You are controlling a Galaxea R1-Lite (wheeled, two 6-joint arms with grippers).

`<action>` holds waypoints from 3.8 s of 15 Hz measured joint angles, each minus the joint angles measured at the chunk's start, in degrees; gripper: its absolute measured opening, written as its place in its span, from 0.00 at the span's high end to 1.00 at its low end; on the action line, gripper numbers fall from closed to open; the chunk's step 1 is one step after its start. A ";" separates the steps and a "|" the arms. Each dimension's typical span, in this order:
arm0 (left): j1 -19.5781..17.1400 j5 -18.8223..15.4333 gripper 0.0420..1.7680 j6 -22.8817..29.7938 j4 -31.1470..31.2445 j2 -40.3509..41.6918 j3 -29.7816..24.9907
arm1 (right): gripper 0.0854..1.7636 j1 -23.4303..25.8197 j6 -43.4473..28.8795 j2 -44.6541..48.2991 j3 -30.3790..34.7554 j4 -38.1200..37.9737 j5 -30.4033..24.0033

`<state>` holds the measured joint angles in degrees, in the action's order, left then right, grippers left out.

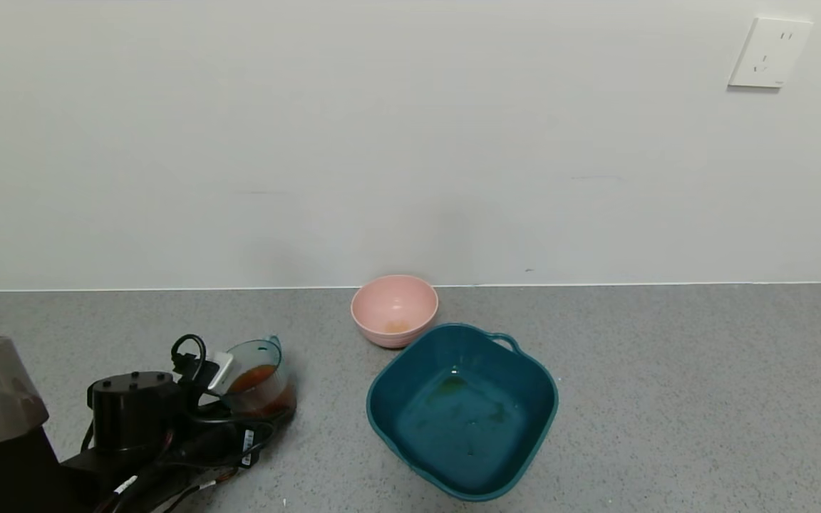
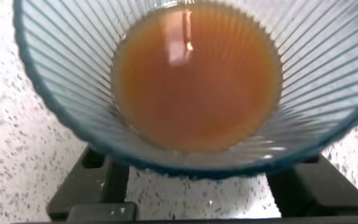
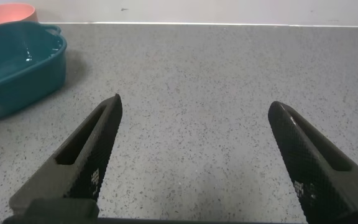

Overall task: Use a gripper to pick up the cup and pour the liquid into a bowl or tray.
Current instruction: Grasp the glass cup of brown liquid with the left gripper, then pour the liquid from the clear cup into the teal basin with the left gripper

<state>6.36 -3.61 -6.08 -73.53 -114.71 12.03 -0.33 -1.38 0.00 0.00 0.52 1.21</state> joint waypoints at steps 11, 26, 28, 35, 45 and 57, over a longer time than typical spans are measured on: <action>-0.63 0.61 0.32 -1.83 7.36 5.14 3.29 | 0.03 0.00 -0.02 0.00 0.00 0.00 0.02; 10.42 7.94 0.33 -15.63 64.88 29.75 35.46 | 0.03 0.00 0.00 0.00 0.00 -0.01 0.02; 14.12 10.08 0.33 -16.52 66.54 29.77 35.97 | 0.03 0.00 0.00 0.00 0.00 0.00 0.00; 26.84 17.96 0.33 -16.71 69.52 27.54 38.96 | 0.03 0.02 0.00 0.00 0.00 -0.01 0.02; 32.27 23.44 0.33 -22.05 76.36 18.77 46.42 | 0.03 0.00 -0.02 0.00 0.00 -0.01 0.00; 32.22 30.34 0.33 -44.61 82.76 13.09 56.47 | 0.03 0.02 0.00 0.00 0.00 0.00 0.00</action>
<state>38.58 26.73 -50.69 9.23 -101.62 68.50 -0.30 -1.38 0.00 0.00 0.52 1.21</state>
